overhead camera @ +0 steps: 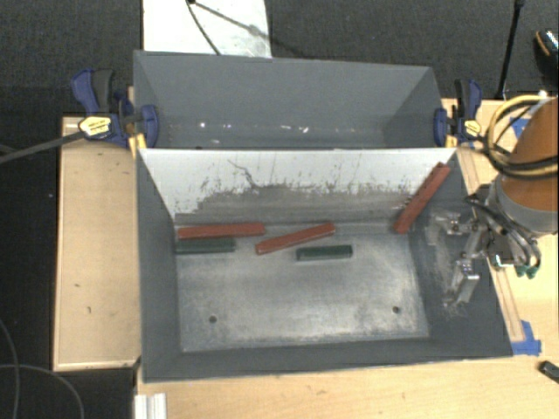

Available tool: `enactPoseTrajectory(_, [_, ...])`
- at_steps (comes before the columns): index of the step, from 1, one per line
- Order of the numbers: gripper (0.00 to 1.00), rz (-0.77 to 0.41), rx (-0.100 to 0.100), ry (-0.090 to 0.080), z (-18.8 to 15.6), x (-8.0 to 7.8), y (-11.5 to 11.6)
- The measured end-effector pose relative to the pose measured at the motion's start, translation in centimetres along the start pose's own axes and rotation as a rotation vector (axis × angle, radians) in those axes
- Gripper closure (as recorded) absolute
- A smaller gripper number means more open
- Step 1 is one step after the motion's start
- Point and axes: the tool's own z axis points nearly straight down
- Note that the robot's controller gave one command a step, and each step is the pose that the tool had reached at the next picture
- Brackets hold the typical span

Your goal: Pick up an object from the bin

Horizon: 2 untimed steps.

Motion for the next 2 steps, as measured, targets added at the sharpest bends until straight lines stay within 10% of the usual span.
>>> enactPoseTrajectory(2, [0.00, -0.035, -0.003, -0.009, 8.7, -8.1, 10.4])
